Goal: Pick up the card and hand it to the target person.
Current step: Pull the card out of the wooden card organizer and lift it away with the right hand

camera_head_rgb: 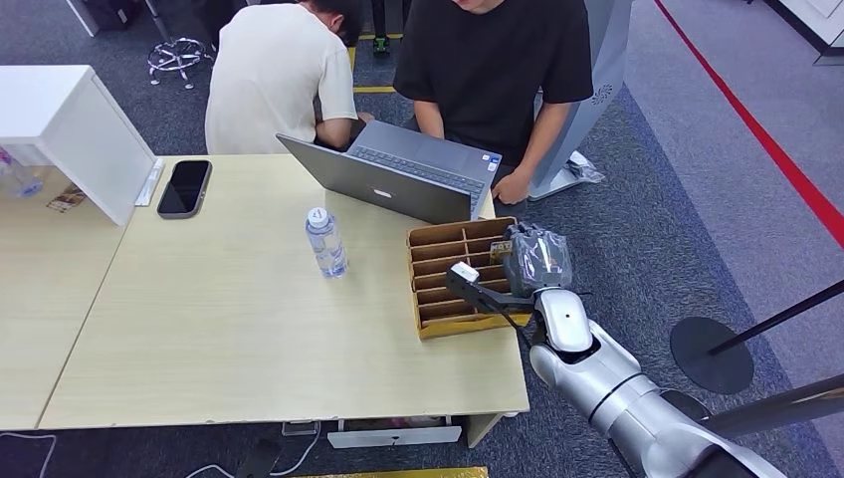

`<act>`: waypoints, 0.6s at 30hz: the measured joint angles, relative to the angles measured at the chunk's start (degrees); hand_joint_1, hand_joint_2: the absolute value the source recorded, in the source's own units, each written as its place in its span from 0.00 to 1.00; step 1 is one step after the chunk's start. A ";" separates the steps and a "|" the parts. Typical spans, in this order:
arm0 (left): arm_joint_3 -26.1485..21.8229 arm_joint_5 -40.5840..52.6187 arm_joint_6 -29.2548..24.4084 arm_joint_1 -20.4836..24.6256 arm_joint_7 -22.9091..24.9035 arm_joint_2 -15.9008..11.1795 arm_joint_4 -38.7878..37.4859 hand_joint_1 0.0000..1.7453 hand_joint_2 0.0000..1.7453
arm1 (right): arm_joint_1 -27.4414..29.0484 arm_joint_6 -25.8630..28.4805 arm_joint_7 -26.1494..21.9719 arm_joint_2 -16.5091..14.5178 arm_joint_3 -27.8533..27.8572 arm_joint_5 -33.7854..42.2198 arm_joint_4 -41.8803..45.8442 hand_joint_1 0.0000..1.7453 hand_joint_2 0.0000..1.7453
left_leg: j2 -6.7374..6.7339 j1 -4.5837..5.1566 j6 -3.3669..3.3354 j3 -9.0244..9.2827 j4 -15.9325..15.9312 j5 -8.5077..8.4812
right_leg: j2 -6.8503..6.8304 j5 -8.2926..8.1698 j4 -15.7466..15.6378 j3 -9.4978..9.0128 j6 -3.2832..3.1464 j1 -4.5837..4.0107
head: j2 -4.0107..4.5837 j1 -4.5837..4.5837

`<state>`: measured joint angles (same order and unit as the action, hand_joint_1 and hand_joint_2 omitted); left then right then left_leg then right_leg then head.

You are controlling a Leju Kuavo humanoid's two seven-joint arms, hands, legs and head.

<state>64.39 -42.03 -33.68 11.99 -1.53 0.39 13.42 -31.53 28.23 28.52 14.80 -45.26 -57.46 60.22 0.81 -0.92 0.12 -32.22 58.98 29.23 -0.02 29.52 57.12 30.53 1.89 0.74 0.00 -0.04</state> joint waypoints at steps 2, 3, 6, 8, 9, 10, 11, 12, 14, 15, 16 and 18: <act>0.00 0.00 0.00 0.00 0.01 0.00 0.00 0.00 0.00 | 0.00 0.02 0.11 0.00 -0.01 -0.02 0.00 0.74 1.00 | 0.00 0.00 0.00 0.00 0.00 0.00 | 0.00 0.00 0.00 0.00 0.00 0.00 | 0.00 0.00; 0.00 0.00 0.00 0.00 0.02 0.00 0.00 0.00 0.00 | 0.01 0.03 0.14 0.00 -0.01 -0.01 0.00 0.74 1.00 | 0.00 0.00 0.00 0.00 0.00 0.00 | 0.00 0.00 0.00 0.00 0.00 0.00 | 0.00 0.00; 0.00 0.02 0.00 0.00 0.02 0.00 0.00 0.00 0.00 | 0.01 0.05 0.10 0.00 -0.01 0.09 -0.01 0.74 1.00 | 0.00 0.00 0.00 0.00 0.00 0.00 | 0.00 0.00 0.00 0.00 0.00 0.00 | 0.00 0.01; 0.00 0.02 0.00 0.01 0.02 0.00 0.00 0.00 0.00 | 0.03 0.19 -0.10 -0.01 -0.01 0.17 -0.04 0.74 1.00 | -0.01 0.00 0.00 0.01 0.00 0.00 | 0.01 0.00 0.00 0.00 0.00 0.00 | 0.00 0.01; 0.00 0.02 0.00 0.01 0.02 0.00 0.00 0.00 0.00 | 0.04 0.28 -0.22 -0.02 -0.01 0.20 -0.08 0.74 1.00 | -0.01 0.00 0.00 0.01 0.00 0.00 | 0.01 0.00 0.00 0.00 0.00 0.00 | 0.00 0.01; 0.00 0.03 0.00 0.01 0.02 0.00 0.00 0.00 0.00 | 0.05 0.39 -0.35 -0.02 -0.01 0.21 -0.14 0.75 1.00 | -0.01 0.00 0.00 0.01 0.00 0.00 | 0.01 0.00 0.00 0.00 0.00 0.00 | 0.00 0.00; 0.00 0.04 0.00 0.01 0.02 0.00 0.00 0.00 0.00 | 0.05 0.46 -0.46 -0.02 -0.01 0.24 -0.20 0.75 1.00 | -0.01 0.00 0.00 0.02 0.00 0.00 | 0.01 0.00 0.00 0.00 0.00 0.00 | 0.00 0.00; 0.00 0.06 0.00 0.01 0.02 0.00 0.00 0.00 0.00 | 0.05 0.52 -0.51 -0.02 -0.01 0.27 -0.27 0.75 1.00 | -0.01 0.00 0.00 0.02 0.00 0.00 | 0.01 0.00 0.00 0.00 0.00 0.00 | 0.00 0.00; 0.00 0.09 0.00 0.01 0.02 0.00 0.00 0.00 0.00 | 0.05 0.57 -0.59 -0.02 -0.01 0.35 -0.37 0.75 1.00 | -0.01 0.00 0.00 0.02 0.00 0.00 | 0.01 0.00 0.00 -0.01 0.00 0.00 | 0.00 0.00; 0.00 0.09 0.00 0.01 0.02 0.00 0.00 0.00 0.00 | 0.05 0.57 -0.63 -0.02 -0.01 0.37 -0.41 0.76 1.00 | -0.01 0.00 0.00 0.03 0.00 0.00 | 0.01 0.00 0.00 -0.01 0.00 0.00 | 0.00 0.00; 0.00 0.09 0.00 0.01 0.02 0.00 0.00 0.00 0.00 | 0.05 0.58 -0.66 -0.02 -0.01 0.37 -0.44 0.77 1.00 | -0.01 0.00 0.00 0.03 0.00 0.00 | 0.01 0.00 0.00 -0.01 0.00 0.00 | 0.00 0.00; 0.00 0.12 0.00 0.01 0.02 0.00 0.00 0.00 0.00 | 0.05 0.58 -0.70 -0.04 -0.01 0.37 -0.47 0.77 1.00 | -0.01 0.00 0.00 0.03 0.00 0.00 | 0.01 0.00 0.00 -0.01 0.00 0.00 | 0.00 0.00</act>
<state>64.39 -41.91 -33.68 12.00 -1.51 0.39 13.42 -31.48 28.81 27.82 14.76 -45.27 -57.09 59.75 0.79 -0.92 0.12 -32.19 58.98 29.22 -0.01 29.52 57.11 30.51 1.89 0.74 0.00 -0.04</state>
